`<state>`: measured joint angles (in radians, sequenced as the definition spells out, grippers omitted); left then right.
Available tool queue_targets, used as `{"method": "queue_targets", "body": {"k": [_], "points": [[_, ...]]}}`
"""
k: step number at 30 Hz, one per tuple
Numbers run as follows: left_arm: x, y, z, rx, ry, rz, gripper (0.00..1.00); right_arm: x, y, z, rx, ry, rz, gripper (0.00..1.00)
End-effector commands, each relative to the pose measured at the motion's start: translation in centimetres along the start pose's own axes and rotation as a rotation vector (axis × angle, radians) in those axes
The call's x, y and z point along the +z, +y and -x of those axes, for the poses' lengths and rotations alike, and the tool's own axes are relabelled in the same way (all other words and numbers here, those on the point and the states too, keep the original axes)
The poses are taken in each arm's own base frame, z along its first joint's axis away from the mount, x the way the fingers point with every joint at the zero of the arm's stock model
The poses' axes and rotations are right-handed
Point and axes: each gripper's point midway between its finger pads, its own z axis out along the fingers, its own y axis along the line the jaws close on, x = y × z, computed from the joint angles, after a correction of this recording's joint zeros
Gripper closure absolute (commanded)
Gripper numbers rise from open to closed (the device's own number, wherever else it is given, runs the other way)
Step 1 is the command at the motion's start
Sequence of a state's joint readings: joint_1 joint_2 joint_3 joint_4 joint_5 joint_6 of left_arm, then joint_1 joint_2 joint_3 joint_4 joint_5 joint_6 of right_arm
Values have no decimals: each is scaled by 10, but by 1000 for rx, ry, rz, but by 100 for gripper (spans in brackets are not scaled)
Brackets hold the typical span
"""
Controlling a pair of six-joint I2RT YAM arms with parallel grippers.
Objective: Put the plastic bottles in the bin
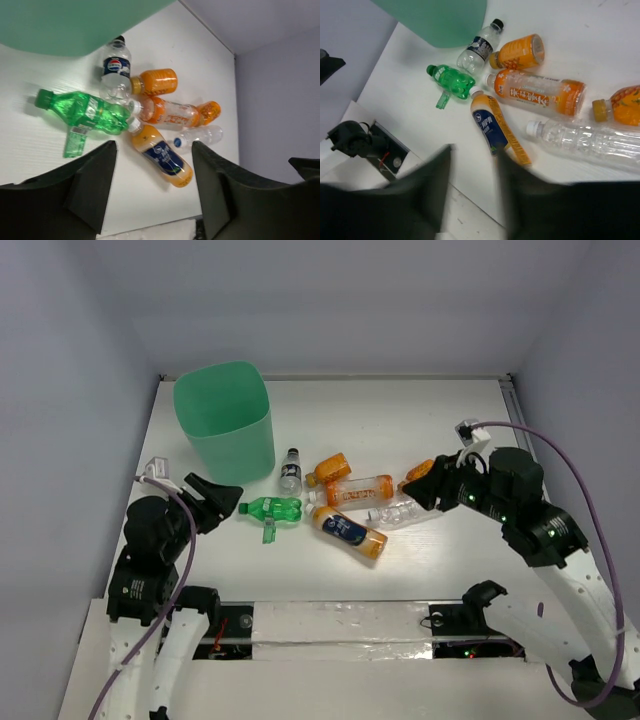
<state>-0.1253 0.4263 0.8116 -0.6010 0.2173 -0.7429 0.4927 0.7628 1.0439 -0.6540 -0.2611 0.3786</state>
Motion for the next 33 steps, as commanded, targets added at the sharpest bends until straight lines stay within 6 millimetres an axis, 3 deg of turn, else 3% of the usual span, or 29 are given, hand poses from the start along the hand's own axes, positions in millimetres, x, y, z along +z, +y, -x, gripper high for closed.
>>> {"method": "queue_targets", "body": {"k": [1,2,3,4,5,6,7,10,11,17,21,22,24,25,26,27,28,30,33], "points": [[3,-15,-7,-37,45,-79,47,-5,6,8,3,-47,18,73],[4,-26,-8,-38,58,-143,51,-4,7,7,26,-38,19,83],[8,-22,-15,-57,72,-149,63,1,6,1,39,-9,20,95],[10,-22,-16,-75,77,-151,70,4,6,-2,46,11,26,100],[13,-20,-19,-91,86,-149,78,6,7,-5,51,32,33,100],[19,-12,-27,-109,114,-123,93,9,9,-9,53,54,50,100],[22,-9,-31,-124,130,-121,100,11,10,-13,54,66,63,100],[27,-6,-43,-163,155,-126,100,11,14,-11,39,56,96,100],[31,4,-43,-164,137,-76,100,12,14,-12,25,58,99,100],[49,18,-96,-171,226,53,100,29,10,-28,14,126,104,100],[71,32,-133,-193,254,211,100,40,20,-29,-33,155,130,100],[75,33,-136,-210,251,231,100,42,20,-31,-47,167,124,93],[87,34,-135,-257,217,261,87,47,15,-34,-78,189,92,79],[89,33,-133,-269,203,268,76,47,15,-32,-83,186,85,56],[93,33,-127,-296,167,277,66,48,16,-33,-95,192,87,46],[95,35,-127,-306,155,293,44,49,16,-34,-96,197,89,36],[96,38,-127,-321,146,306,34,50,15,-37,-96,207,90,23],[101,44,-131,-356,138,339,17,52,15,-41,-100,221,103,17],[107,53,-134,-414,125,377,11,55,17,-51,-101,250,130,13]]}}
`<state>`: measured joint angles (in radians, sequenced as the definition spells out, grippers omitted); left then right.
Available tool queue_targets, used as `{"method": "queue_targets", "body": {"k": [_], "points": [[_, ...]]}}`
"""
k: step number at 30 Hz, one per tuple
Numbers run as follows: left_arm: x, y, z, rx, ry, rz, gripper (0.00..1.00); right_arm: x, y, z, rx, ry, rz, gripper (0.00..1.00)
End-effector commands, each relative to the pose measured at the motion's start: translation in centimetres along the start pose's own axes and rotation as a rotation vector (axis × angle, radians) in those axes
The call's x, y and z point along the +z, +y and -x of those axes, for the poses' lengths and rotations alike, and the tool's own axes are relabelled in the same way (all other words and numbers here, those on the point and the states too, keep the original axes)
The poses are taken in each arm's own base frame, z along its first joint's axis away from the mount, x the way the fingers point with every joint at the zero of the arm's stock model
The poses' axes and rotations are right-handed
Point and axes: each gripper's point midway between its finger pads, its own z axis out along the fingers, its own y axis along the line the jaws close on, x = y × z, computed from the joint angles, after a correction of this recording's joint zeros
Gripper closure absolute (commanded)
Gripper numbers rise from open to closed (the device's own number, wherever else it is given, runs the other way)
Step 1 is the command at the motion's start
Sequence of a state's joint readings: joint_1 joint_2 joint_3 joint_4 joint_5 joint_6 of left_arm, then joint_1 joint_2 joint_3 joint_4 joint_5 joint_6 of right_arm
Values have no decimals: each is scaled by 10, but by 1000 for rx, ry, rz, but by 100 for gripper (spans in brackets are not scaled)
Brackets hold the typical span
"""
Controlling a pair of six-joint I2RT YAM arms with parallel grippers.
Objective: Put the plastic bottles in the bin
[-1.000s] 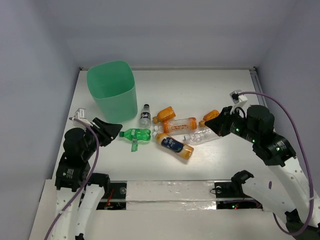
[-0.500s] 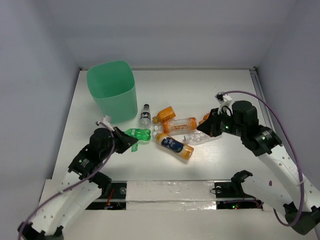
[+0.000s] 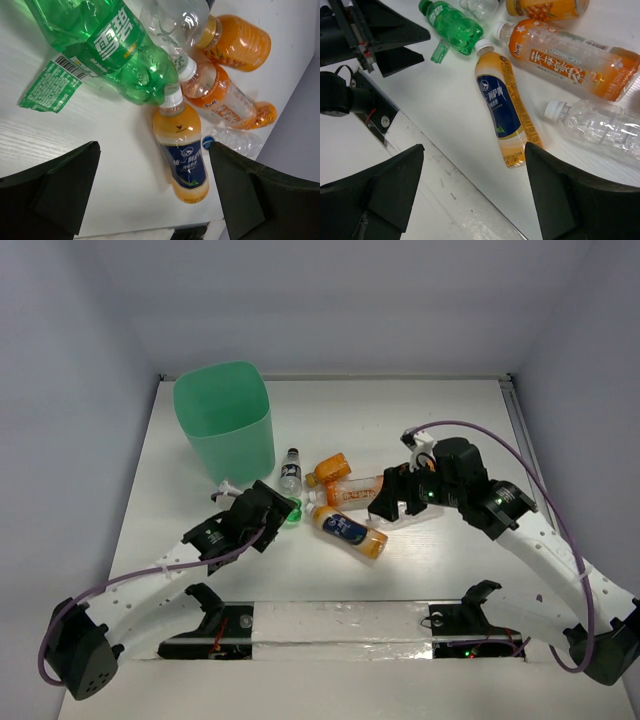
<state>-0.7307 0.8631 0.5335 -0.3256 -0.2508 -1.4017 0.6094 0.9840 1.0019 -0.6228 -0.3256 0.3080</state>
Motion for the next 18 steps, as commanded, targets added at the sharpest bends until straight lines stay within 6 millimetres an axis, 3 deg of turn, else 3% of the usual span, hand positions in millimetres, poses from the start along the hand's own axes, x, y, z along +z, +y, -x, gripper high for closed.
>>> {"method": "queue_targets", "body": {"k": [1,13,18], "points": [[13,6,16,-152,-86,26,11,0,13,8,-54,-25,58,13],[29,36,64,-326,-267,70,11,0,16,-26,-56,34,137,13],[41,33,72,-301,-273,72,11,0,20,-30,-40,43,165,13]]}}
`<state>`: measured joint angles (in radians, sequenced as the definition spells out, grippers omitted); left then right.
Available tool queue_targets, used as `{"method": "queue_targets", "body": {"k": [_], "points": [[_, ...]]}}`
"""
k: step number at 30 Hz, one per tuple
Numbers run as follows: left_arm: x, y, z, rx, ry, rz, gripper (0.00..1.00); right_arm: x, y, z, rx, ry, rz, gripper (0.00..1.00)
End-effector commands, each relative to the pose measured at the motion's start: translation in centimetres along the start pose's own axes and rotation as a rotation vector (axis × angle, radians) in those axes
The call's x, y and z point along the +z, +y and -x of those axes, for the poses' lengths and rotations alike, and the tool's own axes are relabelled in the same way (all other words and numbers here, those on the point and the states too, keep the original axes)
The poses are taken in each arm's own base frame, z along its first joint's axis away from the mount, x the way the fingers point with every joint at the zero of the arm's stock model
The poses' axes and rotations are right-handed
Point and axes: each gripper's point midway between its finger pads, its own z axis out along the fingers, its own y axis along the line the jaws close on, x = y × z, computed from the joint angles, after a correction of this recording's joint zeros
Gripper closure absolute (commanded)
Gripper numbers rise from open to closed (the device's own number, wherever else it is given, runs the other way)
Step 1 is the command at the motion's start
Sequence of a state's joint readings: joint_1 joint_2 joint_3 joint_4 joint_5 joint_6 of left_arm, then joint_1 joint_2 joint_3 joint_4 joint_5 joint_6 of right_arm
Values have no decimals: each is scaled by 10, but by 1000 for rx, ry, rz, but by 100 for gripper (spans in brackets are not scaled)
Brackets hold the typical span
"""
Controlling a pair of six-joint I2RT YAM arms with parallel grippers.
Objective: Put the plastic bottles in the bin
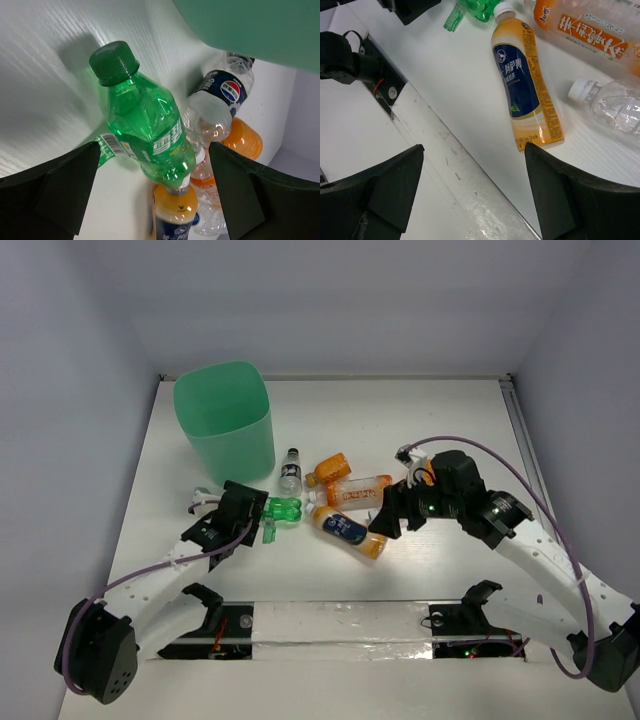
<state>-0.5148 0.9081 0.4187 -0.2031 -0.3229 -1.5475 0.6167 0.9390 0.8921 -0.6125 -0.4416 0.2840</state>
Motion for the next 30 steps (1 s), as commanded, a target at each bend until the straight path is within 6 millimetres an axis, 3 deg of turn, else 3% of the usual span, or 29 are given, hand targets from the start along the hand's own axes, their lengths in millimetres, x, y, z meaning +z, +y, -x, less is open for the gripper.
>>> {"method": "queue_targets", "body": {"k": [1,5,14,20,22,27,30], "points": [[9,-14,11,-26,-60,-29,11,-2,14,9,-35,-42,65,13],[16,-21,14,-30,-68,-46,12,-2,20,5,-32,-32,98,13],[37,-14,15,24,-72,6,15,5,26,0,-12,-21,129,13],[47,0,7,36,-46,37,28,16,16,4,-5,-17,83,13],[48,3,8,40,-51,39,37,22,13,8,-17,-23,64,13],[49,5,9,83,-56,46,59,53,15,10,-71,4,59,13],[41,3,11,137,-52,39,66,70,4,14,-97,18,-29,13]]}}
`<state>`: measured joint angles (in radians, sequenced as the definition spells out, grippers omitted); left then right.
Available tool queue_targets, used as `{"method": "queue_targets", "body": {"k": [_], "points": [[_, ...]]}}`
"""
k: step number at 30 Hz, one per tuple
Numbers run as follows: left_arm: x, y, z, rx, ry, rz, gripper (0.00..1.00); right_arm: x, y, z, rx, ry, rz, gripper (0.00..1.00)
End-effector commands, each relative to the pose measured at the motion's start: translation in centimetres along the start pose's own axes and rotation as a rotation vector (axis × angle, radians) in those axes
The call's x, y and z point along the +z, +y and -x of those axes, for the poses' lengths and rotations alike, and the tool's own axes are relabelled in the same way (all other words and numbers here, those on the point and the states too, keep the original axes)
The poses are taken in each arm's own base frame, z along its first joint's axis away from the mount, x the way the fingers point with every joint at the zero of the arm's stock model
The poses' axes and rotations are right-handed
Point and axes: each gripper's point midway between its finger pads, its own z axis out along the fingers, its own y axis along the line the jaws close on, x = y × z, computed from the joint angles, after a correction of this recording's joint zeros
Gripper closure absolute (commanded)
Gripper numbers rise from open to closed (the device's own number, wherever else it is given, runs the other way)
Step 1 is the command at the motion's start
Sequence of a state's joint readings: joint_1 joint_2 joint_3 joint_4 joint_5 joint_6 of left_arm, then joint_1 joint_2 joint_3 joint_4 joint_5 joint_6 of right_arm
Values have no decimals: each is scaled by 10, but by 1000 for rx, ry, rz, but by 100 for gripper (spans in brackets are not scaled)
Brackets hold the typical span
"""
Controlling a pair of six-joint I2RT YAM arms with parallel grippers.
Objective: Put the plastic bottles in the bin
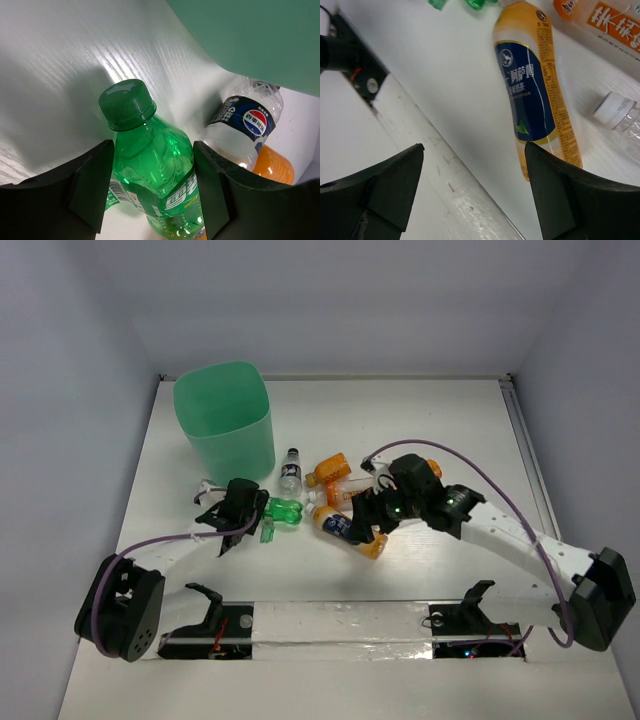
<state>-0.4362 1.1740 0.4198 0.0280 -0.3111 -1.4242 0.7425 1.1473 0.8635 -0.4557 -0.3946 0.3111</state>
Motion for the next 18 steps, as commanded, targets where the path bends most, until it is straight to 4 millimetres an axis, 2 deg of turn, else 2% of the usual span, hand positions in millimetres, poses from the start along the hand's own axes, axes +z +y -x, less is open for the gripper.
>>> {"method": "queue_targets", "body": {"k": [1,2,3,4,6,7,8,9,10,11,13,14,15,16,18], "points": [[-9,-6,8,71,-17,-23,66,15,-4,39,-86,-89,-93,13],[-13,1,9,125,-17,-3,68,18,-9,42,-89,-87,-116,12],[-21,-4,15,142,-30,-27,69,26,-17,39,-93,-59,-145,12],[-27,-11,18,163,-37,-46,71,27,-21,48,-104,-72,-175,11],[-39,-9,24,264,-49,-41,72,32,-29,51,-122,-60,-210,7],[-53,-24,27,276,-57,-90,73,40,-34,48,-130,-37,-235,4],[-60,-19,29,311,-59,-69,73,42,-36,53,-139,-40,-247,4],[-68,-21,30,340,-60,-86,73,44,-40,52,-144,-27,-266,3],[-85,-36,33,340,-64,-147,75,53,-44,47,-149,-2,-283,3],[-93,-35,34,357,-60,-148,75,56,-47,47,-149,6,-290,3],[-119,-54,41,358,-68,-229,77,65,-45,45,-153,24,-278,3],[-127,-54,45,370,-69,-229,80,72,-49,39,-149,52,-280,3],[-137,-60,49,374,-72,-251,81,79,-37,35,-169,67,-252,3],[-155,-77,55,385,-83,-299,81,84,-33,31,-179,80,-248,3],[-172,-88,66,405,-108,-311,81,98,-30,19,-200,124,-249,3]]}}
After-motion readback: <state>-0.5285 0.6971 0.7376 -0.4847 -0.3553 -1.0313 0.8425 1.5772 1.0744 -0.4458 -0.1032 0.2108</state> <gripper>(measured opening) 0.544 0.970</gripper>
